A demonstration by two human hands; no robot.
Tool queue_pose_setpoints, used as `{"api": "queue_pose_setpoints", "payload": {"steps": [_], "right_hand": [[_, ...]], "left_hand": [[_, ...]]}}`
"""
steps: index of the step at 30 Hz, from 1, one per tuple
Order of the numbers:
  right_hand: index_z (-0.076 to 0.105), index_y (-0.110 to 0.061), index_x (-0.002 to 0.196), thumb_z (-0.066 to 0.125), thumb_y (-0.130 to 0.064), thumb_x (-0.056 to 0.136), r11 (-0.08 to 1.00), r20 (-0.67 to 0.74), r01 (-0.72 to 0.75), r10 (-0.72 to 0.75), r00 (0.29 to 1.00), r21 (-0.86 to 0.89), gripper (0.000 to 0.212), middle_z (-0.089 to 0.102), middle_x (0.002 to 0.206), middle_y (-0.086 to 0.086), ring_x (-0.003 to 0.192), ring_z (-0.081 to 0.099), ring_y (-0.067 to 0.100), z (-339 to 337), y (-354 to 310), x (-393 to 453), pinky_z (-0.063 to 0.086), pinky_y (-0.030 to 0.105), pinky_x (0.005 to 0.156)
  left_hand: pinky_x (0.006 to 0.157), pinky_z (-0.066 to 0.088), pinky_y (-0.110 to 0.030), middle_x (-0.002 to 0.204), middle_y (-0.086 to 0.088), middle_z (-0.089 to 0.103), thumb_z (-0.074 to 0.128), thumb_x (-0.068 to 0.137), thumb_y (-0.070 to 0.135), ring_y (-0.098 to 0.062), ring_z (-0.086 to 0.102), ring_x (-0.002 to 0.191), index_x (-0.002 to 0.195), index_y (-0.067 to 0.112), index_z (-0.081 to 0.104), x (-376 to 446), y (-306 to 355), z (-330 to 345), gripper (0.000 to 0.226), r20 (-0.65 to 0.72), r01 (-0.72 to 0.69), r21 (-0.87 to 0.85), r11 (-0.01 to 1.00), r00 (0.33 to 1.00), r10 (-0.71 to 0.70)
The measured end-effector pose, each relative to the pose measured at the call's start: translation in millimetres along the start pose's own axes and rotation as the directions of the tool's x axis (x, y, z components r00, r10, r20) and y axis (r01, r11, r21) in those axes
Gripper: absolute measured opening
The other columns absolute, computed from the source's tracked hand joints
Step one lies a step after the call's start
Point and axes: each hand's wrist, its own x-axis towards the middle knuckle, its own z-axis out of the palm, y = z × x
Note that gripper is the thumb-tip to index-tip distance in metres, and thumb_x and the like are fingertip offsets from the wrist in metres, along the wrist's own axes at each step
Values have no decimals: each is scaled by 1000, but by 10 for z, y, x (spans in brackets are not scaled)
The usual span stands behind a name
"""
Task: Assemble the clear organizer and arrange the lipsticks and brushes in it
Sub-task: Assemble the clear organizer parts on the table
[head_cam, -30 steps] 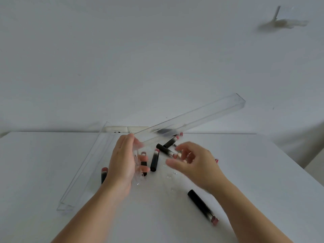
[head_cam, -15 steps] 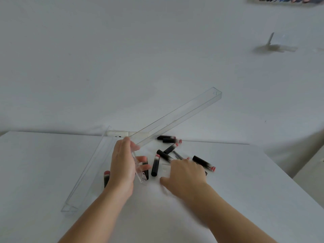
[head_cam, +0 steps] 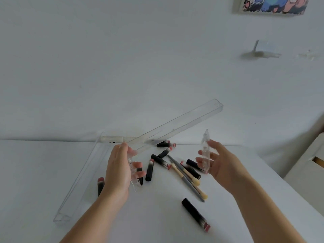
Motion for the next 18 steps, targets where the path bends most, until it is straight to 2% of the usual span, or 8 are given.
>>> {"api": "queue_pose_setpoints", "payload": {"steps": [2, 4, 6, 8, 11, 15, 18], "right_hand": [[52, -13, 137, 61, -27, 89, 986, 14, -34, 32, 999, 160, 50, 53, 105, 15, 60, 56, 22, -91, -26, 31, 47, 30, 50], [55, -18, 137, 54, -29, 85, 983, 9, -26, 25, 1000, 184, 53, 44, 100, 10, 57, 40, 17, -144, -56, 40, 34, 27, 49], [65, -20, 126, 57, -40, 82, 986, 39, -26, 19, 999, 167, 49, 42, 96, 8, 56, 34, 17, -177, -84, 26, 29, 28, 52], [72, -24, 115, 59, -61, 83, 989, 83, -39, 27, 996, 145, 51, 42, 93, 8, 56, 30, 17, -192, -109, -8, 31, 28, 49], [74, -26, 118, 51, -84, 78, 995, 91, -59, 51, 995, 82, 74, 42, 93, 8, 57, 27, 18, -209, -134, -28, 35, 28, 46], [74, -27, 119, 42, -91, 75, 995, 91, -60, 53, 994, 82, 83, 43, 91, 7, 57, 27, 17, -278, -160, -22, 25, 28, 53], [74, -30, 119, 42, -93, 71, 998, 83, -40, 36, 996, 38, 85, 42, 97, 8, 57, 29, 16, -326, -176, -10, 27, 29, 53]], "left_hand": [[49, 53, -35, 102, -3, 68, 50, 94, 29, -21, 62, 59, 87, 10, 58, -10, -1, 3, 22, 30, -12, 35, 999, 999, 11], [50, 53, -35, 101, -3, 68, 52, 92, 28, -19, 62, 58, 83, 11, 59, -18, -9, 9, 21, 51, -23, 71, 997, 999, 19], [51, 54, -36, 100, -3, 69, 53, 89, 32, -17, 62, 58, 81, 12, 60, -20, -25, 17, 22, 73, -41, 105, 994, 997, 33], [52, 54, -36, 102, -4, 68, 53, 85, 39, -16, 62, 57, 77, 17, 60, -24, -41, 24, 24, 103, -71, 137, 988, 993, 57], [52, 54, -36, 105, -7, 66, 51, 83, 47, -17, 61, 59, 74, 23, 59, -21, -54, 23, 26, 134, -107, 170, 980, 987, 84], [50, 54, -36, 100, -1, 66, 52, 80, 54, -16, 62, 58, 75, 26, 60, 1, -71, 7, 30, 139, -148, 208, 967, 983, 120], [50, 54, -37, 93, 6, 66, 51, 79, 57, -15, 61, 57, 76, 28, 60, 15, -86, -6, 31, 141, -179, 240, 954, 979, 148]]}}
